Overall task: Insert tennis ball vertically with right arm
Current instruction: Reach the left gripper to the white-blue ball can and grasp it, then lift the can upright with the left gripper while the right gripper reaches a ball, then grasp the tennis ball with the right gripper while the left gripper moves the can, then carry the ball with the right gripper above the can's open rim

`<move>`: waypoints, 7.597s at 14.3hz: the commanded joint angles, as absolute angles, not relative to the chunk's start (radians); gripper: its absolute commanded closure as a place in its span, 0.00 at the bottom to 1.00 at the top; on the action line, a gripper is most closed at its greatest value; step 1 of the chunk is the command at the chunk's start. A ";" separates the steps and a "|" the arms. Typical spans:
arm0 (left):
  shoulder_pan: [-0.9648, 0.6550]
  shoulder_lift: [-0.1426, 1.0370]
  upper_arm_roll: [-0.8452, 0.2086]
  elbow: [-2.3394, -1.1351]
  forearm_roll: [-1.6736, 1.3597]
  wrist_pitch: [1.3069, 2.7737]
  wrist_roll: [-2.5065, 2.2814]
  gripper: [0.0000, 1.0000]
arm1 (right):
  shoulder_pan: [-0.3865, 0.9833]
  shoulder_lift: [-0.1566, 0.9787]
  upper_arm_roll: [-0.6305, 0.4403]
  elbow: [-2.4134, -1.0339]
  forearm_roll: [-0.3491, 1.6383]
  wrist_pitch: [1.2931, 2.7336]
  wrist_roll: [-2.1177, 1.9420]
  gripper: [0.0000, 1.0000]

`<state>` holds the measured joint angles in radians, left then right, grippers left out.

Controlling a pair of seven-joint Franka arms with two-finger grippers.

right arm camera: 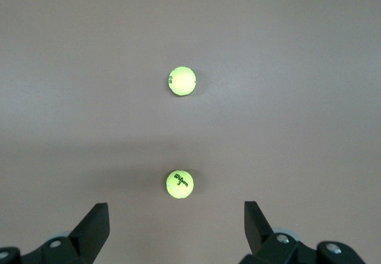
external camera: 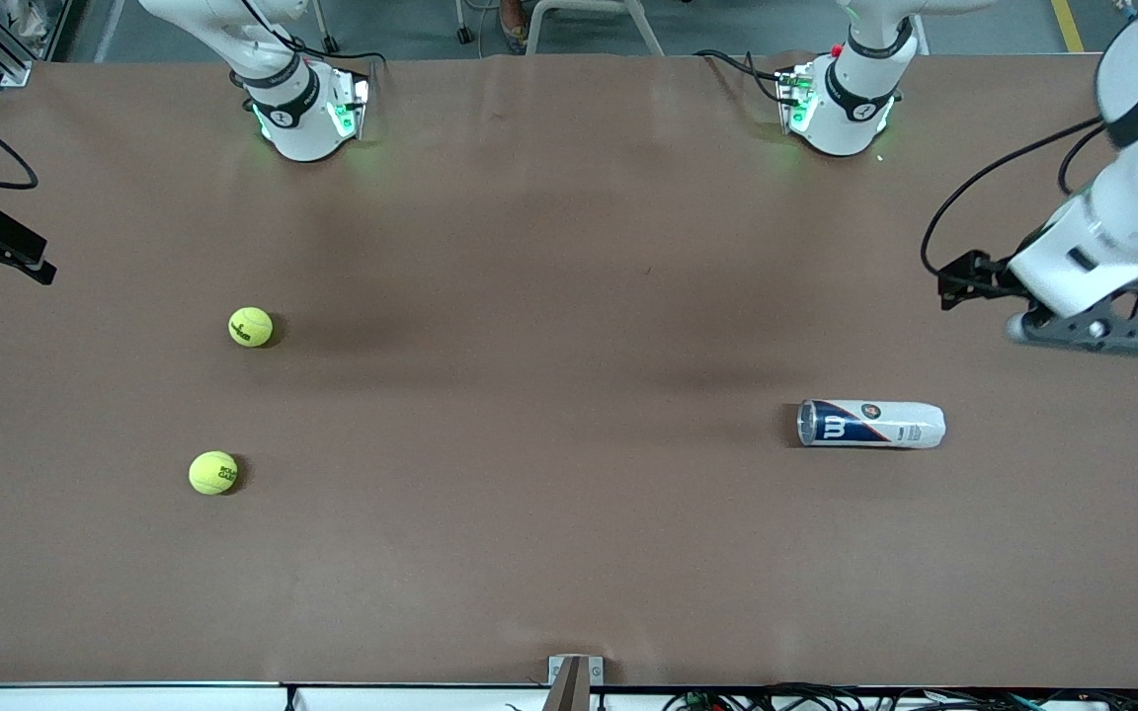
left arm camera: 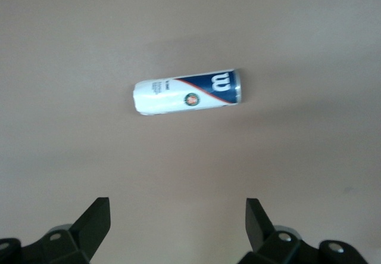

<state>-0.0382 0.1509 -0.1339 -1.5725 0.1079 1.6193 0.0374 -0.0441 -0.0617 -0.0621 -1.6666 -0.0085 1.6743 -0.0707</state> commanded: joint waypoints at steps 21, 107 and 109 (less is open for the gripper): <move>-0.193 0.610 -0.172 -1.549 0.429 1.761 0.652 0.00 | -0.052 0.081 -0.051 -1.673 -0.028 1.660 -0.075 0.00; -0.359 0.828 -0.330 -1.427 -1.181 2.516 1.835 0.38 | 0.259 0.468 -0.035 -1.387 0.675 1.756 0.096 0.88; -0.359 0.828 -0.331 -1.437 -1.183 2.516 1.839 0.36 | 0.311 0.483 -0.034 -1.362 0.693 1.827 0.185 0.88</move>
